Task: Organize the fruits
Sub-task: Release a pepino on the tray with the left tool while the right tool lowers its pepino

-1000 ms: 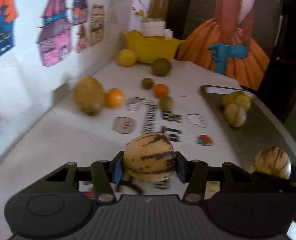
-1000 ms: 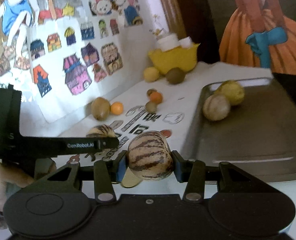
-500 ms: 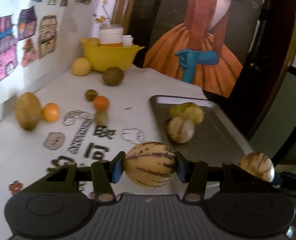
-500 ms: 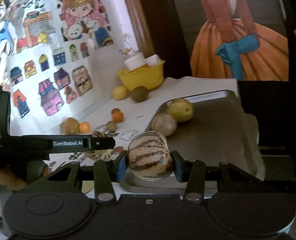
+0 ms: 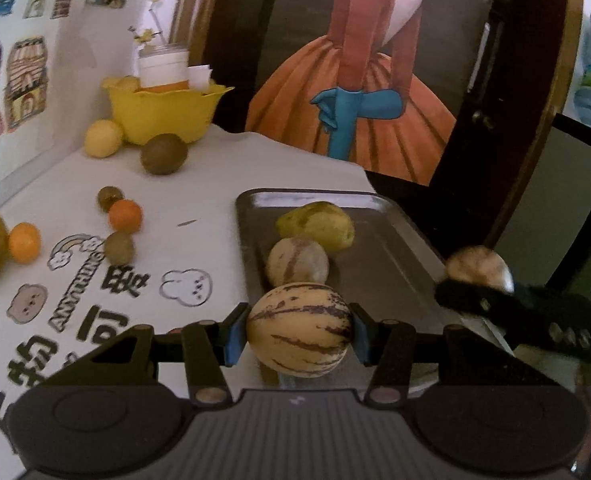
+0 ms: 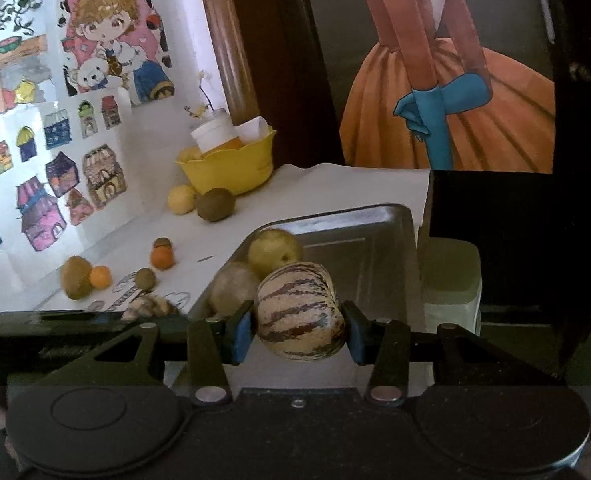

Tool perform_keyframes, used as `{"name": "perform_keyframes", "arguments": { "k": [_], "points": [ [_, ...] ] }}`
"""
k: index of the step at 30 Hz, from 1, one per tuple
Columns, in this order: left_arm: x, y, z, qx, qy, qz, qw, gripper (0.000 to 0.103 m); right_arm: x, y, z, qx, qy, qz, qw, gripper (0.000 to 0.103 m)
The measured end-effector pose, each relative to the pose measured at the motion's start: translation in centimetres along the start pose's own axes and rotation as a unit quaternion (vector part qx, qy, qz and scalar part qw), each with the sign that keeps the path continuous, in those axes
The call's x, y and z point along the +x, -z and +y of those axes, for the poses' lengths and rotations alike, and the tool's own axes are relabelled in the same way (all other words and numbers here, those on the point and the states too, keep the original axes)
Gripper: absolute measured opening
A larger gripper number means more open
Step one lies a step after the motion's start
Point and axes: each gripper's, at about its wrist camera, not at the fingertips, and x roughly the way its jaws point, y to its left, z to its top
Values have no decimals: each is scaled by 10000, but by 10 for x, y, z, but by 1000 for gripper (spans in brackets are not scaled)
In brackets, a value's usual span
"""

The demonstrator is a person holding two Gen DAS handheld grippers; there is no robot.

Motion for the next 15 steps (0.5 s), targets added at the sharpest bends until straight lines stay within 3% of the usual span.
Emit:
{"name": "perform_keyframes", "arguments": {
  "k": [15],
  "points": [
    [29,-2,-11,28,38,194,9998,56,97,-74,-23,-747,-21,277,9968,48]
  ]
}}
